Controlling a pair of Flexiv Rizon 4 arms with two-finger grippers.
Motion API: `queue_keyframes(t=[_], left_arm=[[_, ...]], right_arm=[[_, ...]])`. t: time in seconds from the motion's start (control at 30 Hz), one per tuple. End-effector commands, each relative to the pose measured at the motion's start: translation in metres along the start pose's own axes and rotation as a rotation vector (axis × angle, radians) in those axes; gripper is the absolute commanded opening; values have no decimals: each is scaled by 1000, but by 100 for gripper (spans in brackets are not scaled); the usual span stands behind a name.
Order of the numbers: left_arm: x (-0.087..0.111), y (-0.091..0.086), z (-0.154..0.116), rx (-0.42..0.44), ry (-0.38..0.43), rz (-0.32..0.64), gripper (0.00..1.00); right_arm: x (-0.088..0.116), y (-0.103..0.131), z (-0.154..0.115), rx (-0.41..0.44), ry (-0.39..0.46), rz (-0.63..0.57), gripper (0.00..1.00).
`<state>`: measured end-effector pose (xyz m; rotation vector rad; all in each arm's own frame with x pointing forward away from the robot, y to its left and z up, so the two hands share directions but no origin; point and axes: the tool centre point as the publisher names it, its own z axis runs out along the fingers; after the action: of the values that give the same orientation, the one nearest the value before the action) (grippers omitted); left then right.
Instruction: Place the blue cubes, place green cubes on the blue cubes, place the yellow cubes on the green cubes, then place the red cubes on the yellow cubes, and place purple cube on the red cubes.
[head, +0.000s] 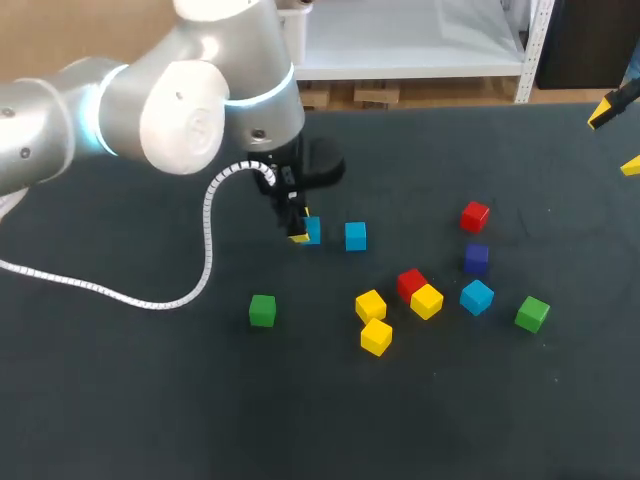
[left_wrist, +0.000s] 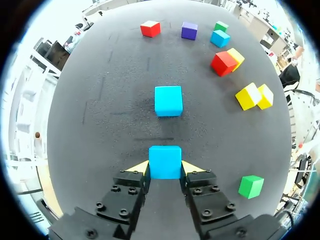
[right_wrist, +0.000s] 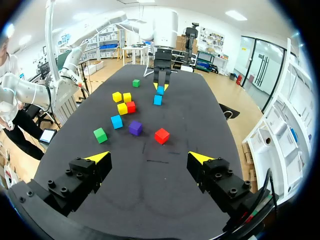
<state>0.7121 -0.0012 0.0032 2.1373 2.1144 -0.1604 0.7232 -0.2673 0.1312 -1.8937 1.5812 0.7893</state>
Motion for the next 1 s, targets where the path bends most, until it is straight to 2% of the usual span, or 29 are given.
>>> queue_keyframes(t=[0.03,0.5,1.0], left_arm=[[-5,3,4,3,10,-5,0],[-17,0,10,-5,17,4,0],[-21,-2,12,0,17,3,0]], right_arm=[[0,1,0,3,0,-1,100],[0,1,0,3,0,-1,100],[0,1,0,3,0,-1,100]])
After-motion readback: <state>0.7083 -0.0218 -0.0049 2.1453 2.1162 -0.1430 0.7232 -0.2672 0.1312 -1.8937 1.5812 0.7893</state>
